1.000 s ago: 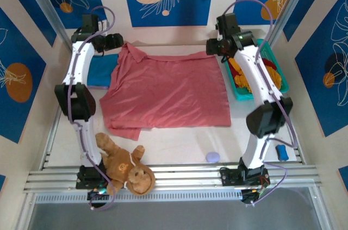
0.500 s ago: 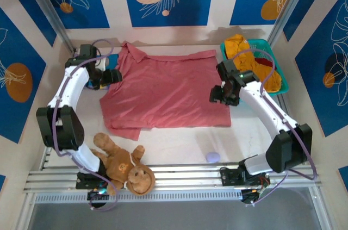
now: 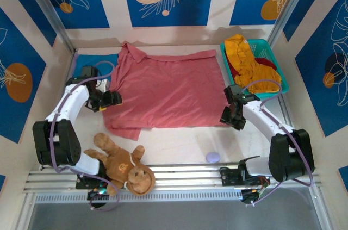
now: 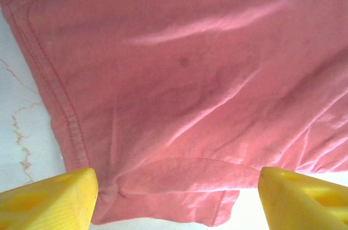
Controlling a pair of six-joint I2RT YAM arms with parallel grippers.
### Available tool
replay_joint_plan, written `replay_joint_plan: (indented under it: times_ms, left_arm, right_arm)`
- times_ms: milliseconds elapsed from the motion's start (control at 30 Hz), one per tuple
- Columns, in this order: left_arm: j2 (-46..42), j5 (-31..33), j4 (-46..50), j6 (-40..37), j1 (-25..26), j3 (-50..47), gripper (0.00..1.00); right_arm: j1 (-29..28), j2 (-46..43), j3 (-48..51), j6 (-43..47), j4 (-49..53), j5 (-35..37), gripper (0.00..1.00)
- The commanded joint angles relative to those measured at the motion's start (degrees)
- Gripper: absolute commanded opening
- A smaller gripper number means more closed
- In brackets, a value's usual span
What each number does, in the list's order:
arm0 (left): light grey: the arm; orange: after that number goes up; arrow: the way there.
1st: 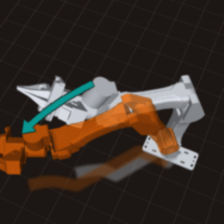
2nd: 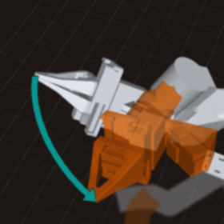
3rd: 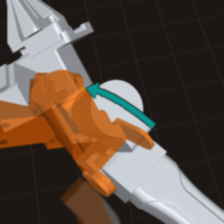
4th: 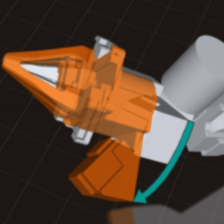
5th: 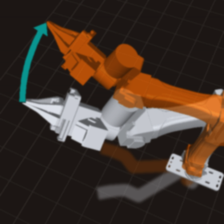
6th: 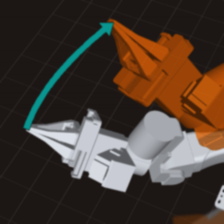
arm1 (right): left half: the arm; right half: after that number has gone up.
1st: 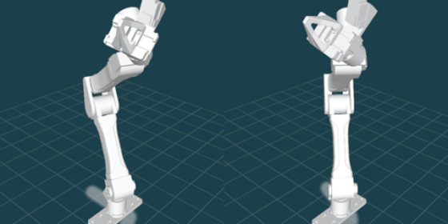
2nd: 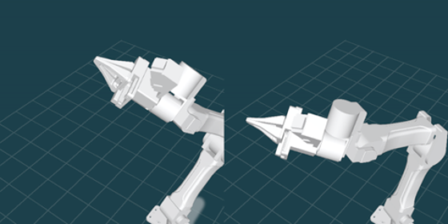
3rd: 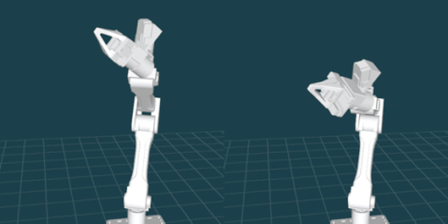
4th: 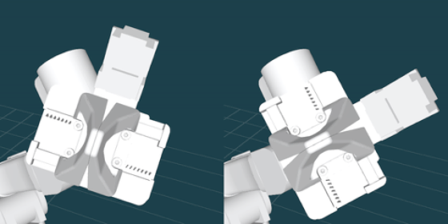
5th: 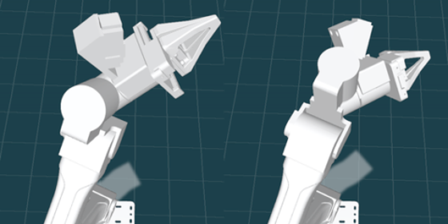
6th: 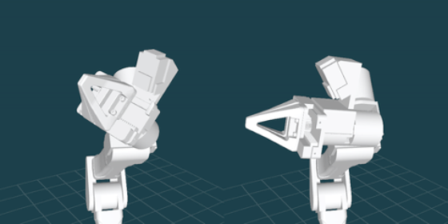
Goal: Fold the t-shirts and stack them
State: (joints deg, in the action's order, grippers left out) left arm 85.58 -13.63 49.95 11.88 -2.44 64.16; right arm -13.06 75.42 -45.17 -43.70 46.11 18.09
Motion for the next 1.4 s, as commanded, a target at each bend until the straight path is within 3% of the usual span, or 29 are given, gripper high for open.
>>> replay_joint_plan:
  times_ms: [0,500,667,800,967,1200,1367]
  left_arm:
    - [-0.9,-0.9,-2.5,0.2,-1.0,-1.7,0.77]
    - [1.6,-0.3,-2.8,-0.8,-1.9,-3.1,0.76]
    - [2.2,-0.2,-2.2,-1.2,-2.4,-2.7,0.76]
    - [2.1,0.0,-1.7,-1.4,-2.8,-2.7,0.76]
    - [1.3,0.2,0.1,-2.2,-3.5,-2.4,0.75]
    - [1.2,1.8,2.8,-3.7,-4.5,-2.1,0.71]
    - [3.8,2.9,3.6,-4.1,-4.7,-1.6,0.61]
  right_arm:
    - [0.8,0.8,1.3,-2.6,-5.2,1.9,0.42]
    - [2.1,8.2,1.8,-2.5,-8.0,2.1,0.35]
    - [1.9,10.6,1.5,-2.4,-8.6,2.3,0.28]
    - [1.7,11.6,1.7,-2.3,-9.2,2.3,0.16]
    - [0.7,10.1,0.7,-1.6,-7.3,3.3,0.00]
    - [0.3,2.8,0.0,-1.9,-3.3,6.2,0.00]
    - [1.2,-1.3,-0.6,-1.9,-2.0,6.8,0.00]
